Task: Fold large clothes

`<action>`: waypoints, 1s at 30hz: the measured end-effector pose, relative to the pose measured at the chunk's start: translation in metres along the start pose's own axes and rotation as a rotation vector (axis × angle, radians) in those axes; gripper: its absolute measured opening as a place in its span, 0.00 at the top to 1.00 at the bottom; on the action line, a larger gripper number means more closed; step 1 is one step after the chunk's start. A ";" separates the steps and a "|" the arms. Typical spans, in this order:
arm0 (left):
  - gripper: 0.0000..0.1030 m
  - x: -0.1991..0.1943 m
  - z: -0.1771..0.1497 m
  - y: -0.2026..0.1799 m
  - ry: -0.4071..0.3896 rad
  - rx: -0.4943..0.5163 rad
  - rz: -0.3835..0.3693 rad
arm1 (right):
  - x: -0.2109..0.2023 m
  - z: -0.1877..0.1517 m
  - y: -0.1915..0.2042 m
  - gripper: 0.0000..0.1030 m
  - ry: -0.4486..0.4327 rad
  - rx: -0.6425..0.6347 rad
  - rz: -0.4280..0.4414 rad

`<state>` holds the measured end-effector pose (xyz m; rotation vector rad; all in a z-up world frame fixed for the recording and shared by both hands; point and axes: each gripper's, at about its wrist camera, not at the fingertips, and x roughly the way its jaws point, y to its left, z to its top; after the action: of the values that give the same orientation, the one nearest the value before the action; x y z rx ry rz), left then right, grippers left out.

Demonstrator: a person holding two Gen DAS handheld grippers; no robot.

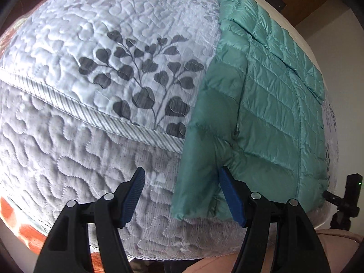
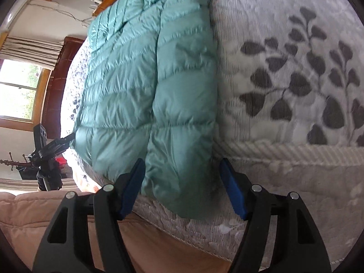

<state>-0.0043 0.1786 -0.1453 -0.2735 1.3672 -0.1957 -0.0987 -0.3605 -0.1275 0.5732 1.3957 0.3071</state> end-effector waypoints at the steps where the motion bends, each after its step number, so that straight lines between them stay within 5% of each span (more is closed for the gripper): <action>1: 0.36 0.002 -0.001 0.000 0.009 -0.005 -0.010 | 0.002 -0.001 0.001 0.39 0.001 -0.006 -0.002; 6: 0.67 0.007 -0.005 -0.004 0.043 -0.018 -0.096 | 0.006 -0.002 0.006 0.58 0.011 -0.019 0.017; 12: 0.91 0.003 -0.005 -0.011 0.040 -0.009 -0.158 | 0.002 -0.002 0.012 0.82 -0.008 -0.027 0.068; 21: 0.94 -0.057 0.020 -0.035 -0.108 0.034 -0.309 | -0.051 0.010 0.035 0.92 -0.152 -0.099 0.155; 30: 0.94 -0.097 0.080 -0.068 -0.254 0.103 -0.349 | -0.108 0.052 0.053 0.92 -0.306 -0.191 0.161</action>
<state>0.0565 0.1492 -0.0199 -0.4344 1.0478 -0.5036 -0.0589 -0.3833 -0.0047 0.5494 1.0149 0.4570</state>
